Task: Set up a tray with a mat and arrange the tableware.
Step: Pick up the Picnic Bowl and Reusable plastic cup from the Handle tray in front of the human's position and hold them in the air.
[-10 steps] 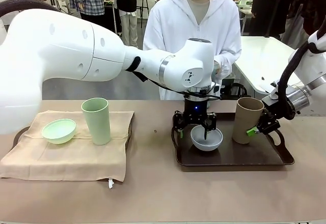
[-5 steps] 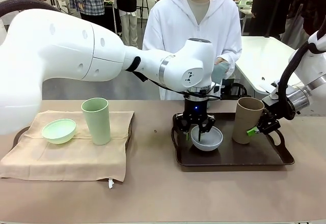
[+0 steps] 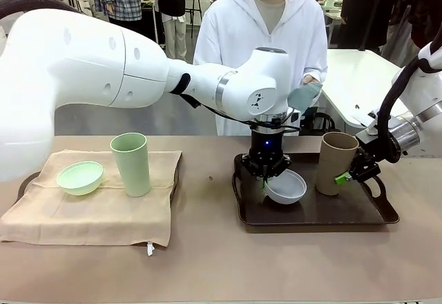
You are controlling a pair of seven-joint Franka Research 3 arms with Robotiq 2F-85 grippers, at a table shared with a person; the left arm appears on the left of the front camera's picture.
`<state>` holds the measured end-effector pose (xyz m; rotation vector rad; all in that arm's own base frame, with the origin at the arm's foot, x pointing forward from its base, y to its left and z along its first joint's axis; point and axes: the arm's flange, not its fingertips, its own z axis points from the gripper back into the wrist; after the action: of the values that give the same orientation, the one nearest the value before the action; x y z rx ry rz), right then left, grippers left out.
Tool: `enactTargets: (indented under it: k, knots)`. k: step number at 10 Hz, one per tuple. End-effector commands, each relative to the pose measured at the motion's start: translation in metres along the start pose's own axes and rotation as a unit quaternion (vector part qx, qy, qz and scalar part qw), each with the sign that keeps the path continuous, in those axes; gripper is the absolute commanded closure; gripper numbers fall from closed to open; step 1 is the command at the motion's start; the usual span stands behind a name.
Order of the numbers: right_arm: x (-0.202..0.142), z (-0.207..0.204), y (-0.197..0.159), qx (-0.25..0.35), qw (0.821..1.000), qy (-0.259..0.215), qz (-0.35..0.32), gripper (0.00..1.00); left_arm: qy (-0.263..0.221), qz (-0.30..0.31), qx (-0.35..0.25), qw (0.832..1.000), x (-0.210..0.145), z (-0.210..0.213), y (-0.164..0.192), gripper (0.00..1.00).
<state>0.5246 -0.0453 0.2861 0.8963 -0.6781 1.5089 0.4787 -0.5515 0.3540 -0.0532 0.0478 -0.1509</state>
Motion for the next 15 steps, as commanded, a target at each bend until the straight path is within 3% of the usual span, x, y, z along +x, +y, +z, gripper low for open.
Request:
enactTargets:
  k: [1,2,4,7,11,12,13,15]
  knots:
    - [-0.001,0.002,-0.003,-0.009,1.000,-0.014,0.007,1.00,0.007,0.003,0.007,1.000,0.004,-0.001,0.007,1.00]
    - [0.003,0.005,0.000,-0.020,1.000,-0.005,-0.004,0.78,0.007,0.013,0.014,1.000,0.006,0.001,0.010,1.00]
    - [0.039,0.025,0.024,-0.012,0.999,0.000,-0.030,0.78,0.018,0.050,-0.010,0.999,0.008,0.030,0.021,1.00]
    - [0.111,0.067,0.073,-0.052,0.998,0.023,0.014,0.78,-0.052,0.052,-0.057,0.996,-0.020,0.109,0.020,1.00]
    - [0.182,0.085,0.112,-0.058,0.997,0.046,0.036,0.78,-0.120,0.060,-0.050,0.990,-0.052,0.173,0.001,1.00]
    - [0.190,0.089,0.114,-0.061,0.996,0.050,0.037,0.78,-0.128,0.075,-0.050,0.988,-0.054,0.179,0.002,1.00]
    - [0.178,0.092,0.105,-0.063,0.996,0.040,0.045,0.78,-0.100,0.044,-0.065,0.992,-0.046,0.182,-0.002,1.00]
    - [0.178,0.092,0.105,-0.063,0.996,0.040,0.045,0.78,-0.100,0.044,-0.065,0.992,-0.046,0.182,-0.002,1.00]
